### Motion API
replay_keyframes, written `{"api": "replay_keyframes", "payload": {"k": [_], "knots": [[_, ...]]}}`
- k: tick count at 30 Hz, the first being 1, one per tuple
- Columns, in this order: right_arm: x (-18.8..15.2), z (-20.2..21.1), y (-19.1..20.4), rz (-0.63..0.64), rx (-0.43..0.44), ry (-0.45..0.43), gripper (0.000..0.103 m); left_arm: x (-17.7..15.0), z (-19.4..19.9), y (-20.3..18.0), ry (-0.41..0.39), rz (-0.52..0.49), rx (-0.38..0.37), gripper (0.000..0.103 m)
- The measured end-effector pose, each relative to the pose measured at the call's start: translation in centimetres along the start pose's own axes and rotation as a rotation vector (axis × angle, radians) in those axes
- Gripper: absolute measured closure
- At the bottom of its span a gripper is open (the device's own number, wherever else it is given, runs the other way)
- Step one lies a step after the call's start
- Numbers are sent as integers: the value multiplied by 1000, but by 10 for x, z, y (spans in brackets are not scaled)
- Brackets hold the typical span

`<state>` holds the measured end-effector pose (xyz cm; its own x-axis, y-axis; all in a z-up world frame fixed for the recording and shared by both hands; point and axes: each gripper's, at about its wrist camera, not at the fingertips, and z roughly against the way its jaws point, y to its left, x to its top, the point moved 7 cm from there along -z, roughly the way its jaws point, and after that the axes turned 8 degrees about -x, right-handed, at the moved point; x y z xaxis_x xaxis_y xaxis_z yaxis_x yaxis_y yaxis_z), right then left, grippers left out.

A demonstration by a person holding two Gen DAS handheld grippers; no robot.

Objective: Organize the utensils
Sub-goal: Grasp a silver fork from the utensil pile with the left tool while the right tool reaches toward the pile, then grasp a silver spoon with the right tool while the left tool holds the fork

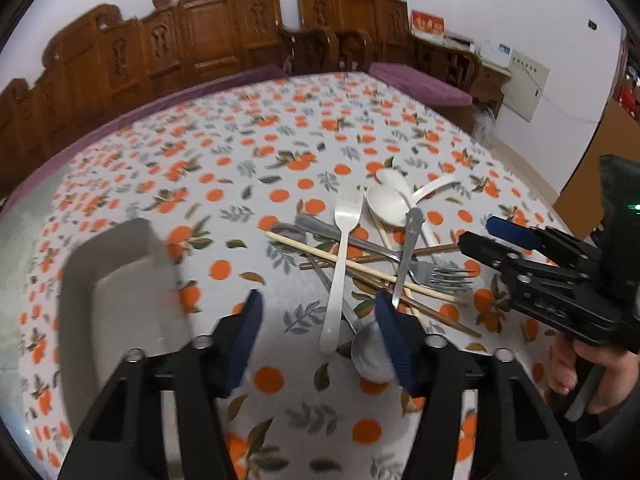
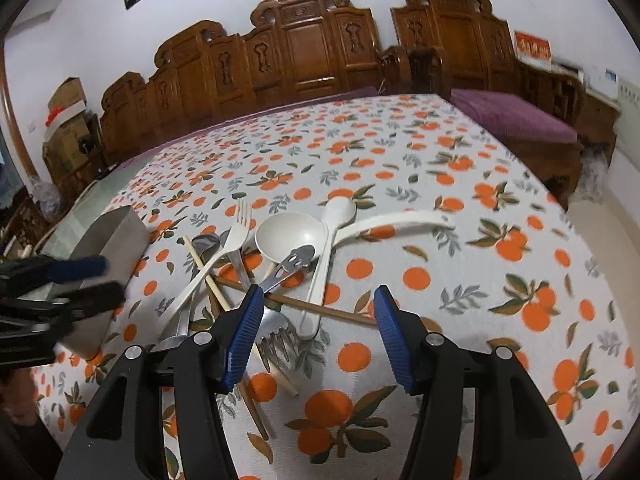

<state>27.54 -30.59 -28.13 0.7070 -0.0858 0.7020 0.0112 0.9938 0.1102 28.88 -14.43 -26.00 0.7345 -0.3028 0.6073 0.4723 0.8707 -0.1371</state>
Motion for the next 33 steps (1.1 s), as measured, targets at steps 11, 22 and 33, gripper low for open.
{"api": "replay_keyframes", "payload": {"k": [11,22,33], "knots": [[-5,-8,3,0,20,10,43,2,-65,5,105,9,-18,80],[0,-3,14,7,58,4,43,1,-50,5,52,33,-40,95],[4,-23,44,28,95,98,59,-9,6,-2,-62,-4,-76,95]]}}
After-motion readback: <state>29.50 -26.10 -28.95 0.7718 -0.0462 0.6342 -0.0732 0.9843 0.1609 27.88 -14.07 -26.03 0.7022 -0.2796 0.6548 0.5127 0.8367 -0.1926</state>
